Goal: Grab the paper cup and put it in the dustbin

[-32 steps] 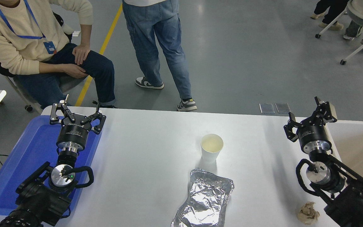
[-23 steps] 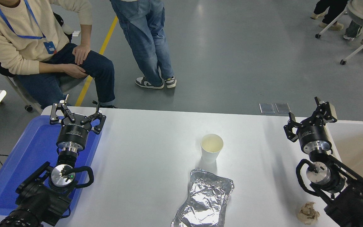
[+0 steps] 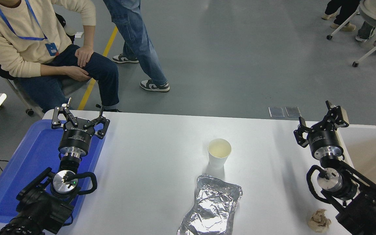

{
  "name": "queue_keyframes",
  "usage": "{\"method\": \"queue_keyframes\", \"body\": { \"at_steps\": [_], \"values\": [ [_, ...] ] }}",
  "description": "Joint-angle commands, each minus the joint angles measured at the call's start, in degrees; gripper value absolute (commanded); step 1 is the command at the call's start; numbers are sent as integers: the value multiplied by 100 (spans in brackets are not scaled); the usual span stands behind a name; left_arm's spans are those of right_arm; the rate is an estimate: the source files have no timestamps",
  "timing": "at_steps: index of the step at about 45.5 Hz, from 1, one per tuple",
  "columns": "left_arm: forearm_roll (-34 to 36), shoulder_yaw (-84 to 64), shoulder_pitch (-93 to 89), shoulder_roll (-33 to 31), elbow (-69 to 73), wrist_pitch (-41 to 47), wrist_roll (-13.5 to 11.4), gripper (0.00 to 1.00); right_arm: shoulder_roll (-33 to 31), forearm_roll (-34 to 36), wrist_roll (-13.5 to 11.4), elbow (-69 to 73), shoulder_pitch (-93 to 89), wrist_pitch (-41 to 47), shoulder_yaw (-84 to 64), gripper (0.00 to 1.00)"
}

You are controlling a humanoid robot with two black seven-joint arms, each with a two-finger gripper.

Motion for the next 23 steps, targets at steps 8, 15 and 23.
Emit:
{"method": "queue_keyframes", "body": {
  "at_steps": [8, 15, 23],
  "values": [
    [0, 0, 0, 0, 0, 0, -2, 100, -9, 0, 0, -16, -9, -17, 8, 100],
    [0, 0, 0, 0, 0, 0, -2, 100, -18, 0, -35, -52, 8, -9, 25, 100],
    [0, 0, 9, 0, 0, 0, -2, 100, -114, 0, -44, -113, 26, 0, -19, 100]
  ]
}}
